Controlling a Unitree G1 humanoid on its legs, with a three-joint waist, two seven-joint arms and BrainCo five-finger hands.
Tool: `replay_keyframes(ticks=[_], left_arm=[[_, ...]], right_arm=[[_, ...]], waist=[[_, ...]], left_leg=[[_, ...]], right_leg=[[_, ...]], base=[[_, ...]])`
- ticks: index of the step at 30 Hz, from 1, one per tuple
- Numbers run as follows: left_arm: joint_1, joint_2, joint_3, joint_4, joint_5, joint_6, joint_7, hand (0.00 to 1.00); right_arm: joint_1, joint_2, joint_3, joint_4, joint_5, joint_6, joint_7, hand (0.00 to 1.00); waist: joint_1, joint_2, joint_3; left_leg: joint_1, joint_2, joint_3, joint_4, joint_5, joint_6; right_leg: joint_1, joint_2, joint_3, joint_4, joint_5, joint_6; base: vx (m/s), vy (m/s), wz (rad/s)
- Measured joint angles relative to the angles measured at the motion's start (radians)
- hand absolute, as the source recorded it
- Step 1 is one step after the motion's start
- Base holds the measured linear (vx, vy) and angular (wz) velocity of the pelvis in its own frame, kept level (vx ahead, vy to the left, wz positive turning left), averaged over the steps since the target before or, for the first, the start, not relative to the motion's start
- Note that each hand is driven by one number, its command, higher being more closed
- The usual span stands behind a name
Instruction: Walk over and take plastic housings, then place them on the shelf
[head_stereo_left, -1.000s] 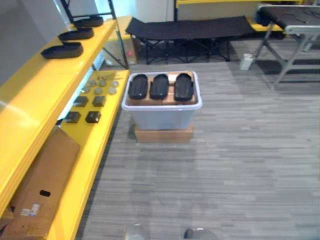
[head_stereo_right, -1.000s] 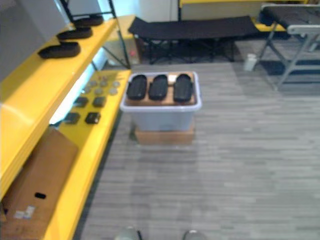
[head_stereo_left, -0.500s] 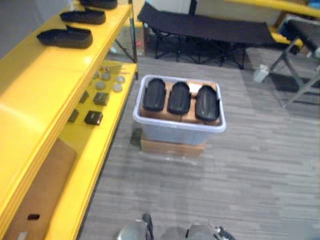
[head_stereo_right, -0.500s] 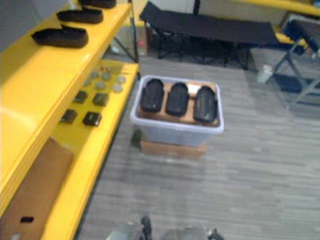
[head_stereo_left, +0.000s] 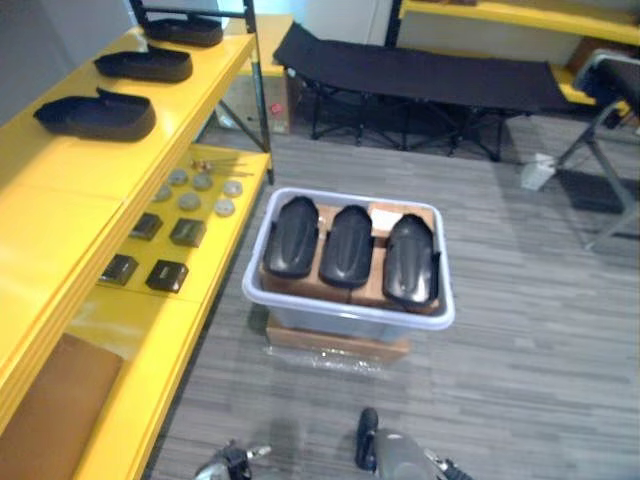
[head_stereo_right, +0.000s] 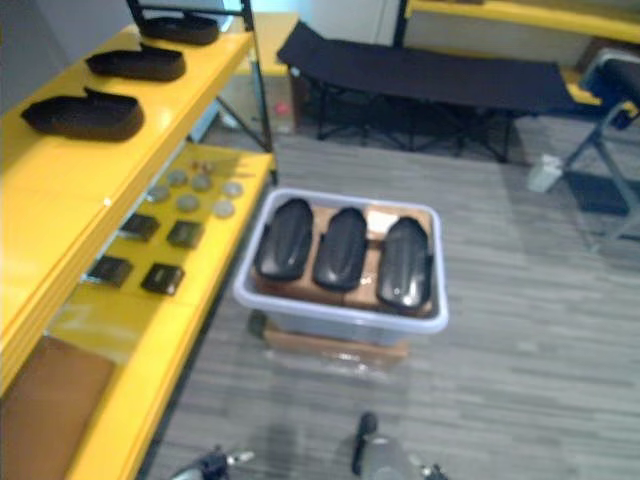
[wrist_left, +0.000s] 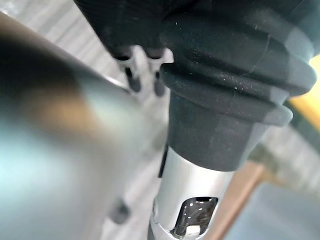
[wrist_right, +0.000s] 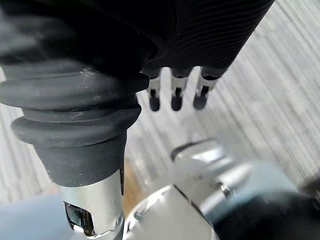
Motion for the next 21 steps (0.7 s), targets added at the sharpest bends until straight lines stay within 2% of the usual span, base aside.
replay_keyframes(ticks=[2,4,5,6,7,9,10,11,13,15,16,18,19,20,21], left_arm=[[-0.003,0.002,-0.006,-0.004,0.001,-0.001,-0.003,0.0],[-0.004,0.001,-0.013,-0.011,0.024,-0.007,-0.019,0.0],[-0.004,0.001,-0.016,-0.016,0.032,-0.008,-0.023,0.0],[-0.004,0.002,-0.035,-0.025,0.042,-0.009,-0.028,0.0],[-0.003,0.006,-0.044,-0.032,0.058,-0.011,-0.043,0.0],[-0.004,0.025,-0.056,-0.053,0.104,-0.01,-0.059,0.0],[-0.006,0.038,-0.085,-0.072,0.121,-0.012,-0.062,0.0],[-0.009,0.047,-0.095,-0.08,0.127,-0.013,-0.067,0.0],[-0.018,0.068,-0.127,-0.087,0.149,-0.013,-0.074,0.0],[-0.035,0.08,-0.17,-0.088,0.155,-0.012,-0.067,0.0],[-0.038,0.08,-0.173,-0.088,0.155,-0.011,-0.062,0.0],[-0.048,0.087,-0.211,-0.087,0.135,-0.027,-0.038,0.0],[-0.048,0.086,-0.214,-0.086,0.135,-0.034,-0.036,0.0],[-0.049,0.094,-0.239,-0.08,0.136,-0.05,-0.032,0.0],[-0.049,0.108,-0.249,-0.072,0.134,-0.058,-0.03,0.0]], right_arm=[[-0.005,0.0,-0.001,-0.002,-0.02,0.0,0.0,0.0],[-0.02,-0.003,-0.002,-0.017,-0.04,-0.009,0.002,0.0],[-0.02,-0.004,-0.002,-0.023,-0.04,-0.01,0.002,0.0],[-0.019,-0.004,-0.002,-0.035,-0.04,-0.013,0.001,0.0],[-0.011,-0.008,-0.001,-0.044,-0.041,-0.014,0.003,0.0],[0.005,0.024,0.022,-0.064,-0.066,-0.035,0.013,0.0],[0.009,0.031,0.048,-0.076,-0.103,-0.062,0.038,0.0],[0.013,0.031,0.064,-0.09,-0.124,-0.079,0.058,0.0],[0.032,0.028,0.141,-0.159,-0.21,-0.146,0.108,0.0],[0.06,0.004,0.305,-0.297,-0.321,-0.247,0.174,0.0],[0.062,-0.005,0.357,-0.334,-0.347,-0.275,0.193,0.0],[0.056,-0.038,0.57,-0.488,-0.445,-0.404,0.25,0.0],[0.053,-0.044,0.62,-0.527,-0.465,-0.436,0.254,0.0],[0.037,-0.056,0.723,-0.612,-0.492,-0.497,0.257,0.0],[0.008,-0.073,0.828,-0.719,-0.501,-0.53,0.262,0.0]], waist=[[0.002,-0.006,0.0],[0.002,-0.009,-0.002],[-0.001,-0.009,-0.002],[-0.004,-0.008,-0.003],[-0.001,-0.008,-0.002],[-0.007,-0.055,-0.021],[-0.008,-0.079,-0.016],[-0.007,-0.089,-0.011],[-0.007,-0.108,0.001],[-0.008,-0.113,0.008],[-0.009,-0.113,0.008],[-0.003,-0.114,0.011],[-0.003,-0.114,0.011],[0.008,-0.113,0.012],[0.022,-0.118,0.018]], left_leg=[[-0.017,-0.009,0.028,-0.017,-0.005,0.009],[-0.037,-0.06,0.076,-0.3,0.008,0.017],[-0.046,-0.078,0.077,-0.384,0.03,0.022],[-0.053,-0.104,0.076,-0.504,0.082,0.032],[-0.046,-0.127,0.06,-0.595,0.205,0.081],[-0.027,-0.175,0.065,-0.678,0.235,0.094],[-0.028,-0.19,0.073,-0.695,0.238,0.099],[-0.029,-0.195,0.077,-0.697,0.236,0.102],[-0.034,-0.211,0.082,-0.696,0.226,0.117],[-0.056,-0.222,0.08,-0.656,0.193,0.132],[-0.067,-0.222,0.078,-0.64,0.183,0.136],[-0.092,-0.234,0.063,-0.614,0.169,0.148],[-0.099,-0.238,0.053,-0.609,0.167,0.149],[-0.11,-0.24,0.039,-0.596,0.159,0.153],[-0.118,-0.24,0.026,-0.579,0.152,0.155]], right_leg=[[0.074,-0.006,0.002,-0.046,0.001,0.0],[0.109,-0.025,0.009,-0.1,0.005,0.01],[0.107,-0.031,0.009,-0.108,0.007,0.017],[0.106,-0.036,0.009,-0.117,0.008,0.026],[0.107,-0.036,0.014,-0.124,0.004,0.04],[0.094,-0.072,0.012,-0.131,-0.004,0.065],[0.082,-0.087,0.014,-0.13,-0.008,0.077],[0.077,-0.092,0.018,-0.128,-0.01,0.082],[0.068,-0.107,0.029,-0.121,-0.015,0.094],[0.059,-0.125,0.03,-0.101,-0.026,0.112],[0.055,-0.128,0.03,-0.096,-0.028,0.115],[0.044,-0.137,0.02,-0.084,-0.03,0.122],[0.044,-0.139,0.008,-0.083,-0.03,0.122],[0.045,-0.14,-0.001,-0.08,-0.03,0.123],[0.05,-0.139,-0.001,-0.079,-0.028,0.124]], base=[[0.33,-0.147,-0.15],[0.25,-0.061,-0.24],[0.19,0.017,-0.07],[0.18,0.112,-0.02],[0.19,0.12,0.04],[0.18,0.119,0.11],[0.14,0.099,0.04],[0.11,0.105,-0.07],[0.1,0.113,-0.04],[0.1,0.114,0.03],[0.09,0.141,0.06],[0.05,0.104,0.17],[0.03,0.057,0.34],[0.03,0.055,0.38],[0.02,0.063,0.34]])
